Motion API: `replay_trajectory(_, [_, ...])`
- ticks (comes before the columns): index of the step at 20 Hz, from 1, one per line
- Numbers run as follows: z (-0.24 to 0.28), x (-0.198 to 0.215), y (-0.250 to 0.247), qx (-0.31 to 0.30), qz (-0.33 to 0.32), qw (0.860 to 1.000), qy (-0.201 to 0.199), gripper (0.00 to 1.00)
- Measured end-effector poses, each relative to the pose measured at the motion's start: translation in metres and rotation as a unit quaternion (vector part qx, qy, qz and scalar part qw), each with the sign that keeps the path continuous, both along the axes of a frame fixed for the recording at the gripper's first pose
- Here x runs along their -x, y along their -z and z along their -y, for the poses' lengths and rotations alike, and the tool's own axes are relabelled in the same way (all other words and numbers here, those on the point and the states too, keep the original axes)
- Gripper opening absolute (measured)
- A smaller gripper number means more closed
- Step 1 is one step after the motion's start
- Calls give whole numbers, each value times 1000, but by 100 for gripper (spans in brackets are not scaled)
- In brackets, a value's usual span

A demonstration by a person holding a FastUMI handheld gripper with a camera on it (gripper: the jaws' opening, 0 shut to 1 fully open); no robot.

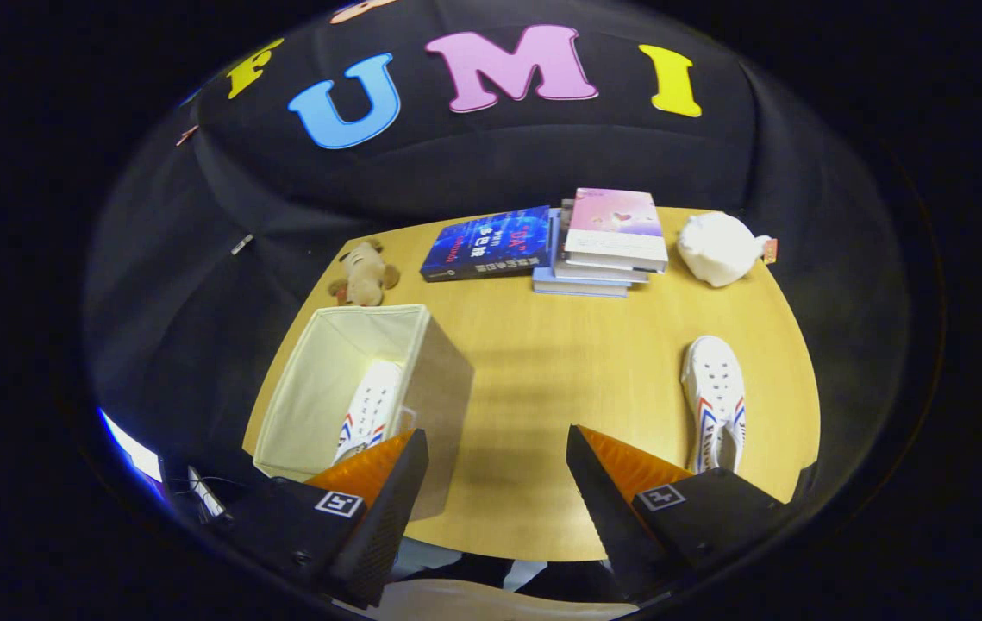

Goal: Open the storage box then place both shoes into the box .Put the left shoe in first, then the right shoe, with the right side of both shoes facing outward in a uniform manner.

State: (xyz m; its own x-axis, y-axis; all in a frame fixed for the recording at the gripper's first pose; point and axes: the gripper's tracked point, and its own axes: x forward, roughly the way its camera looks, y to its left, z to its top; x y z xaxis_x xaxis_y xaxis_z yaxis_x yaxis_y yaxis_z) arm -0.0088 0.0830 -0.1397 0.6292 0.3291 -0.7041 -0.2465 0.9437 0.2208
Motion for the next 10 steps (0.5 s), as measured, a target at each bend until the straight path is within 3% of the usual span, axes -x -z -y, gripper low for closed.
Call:
replay_trajectory(6, [94, -18, 27, 36, 0, 999, 33, 99])
replay_trajectory(10, [138, -33, 54, 60, -2, 998, 33, 99])
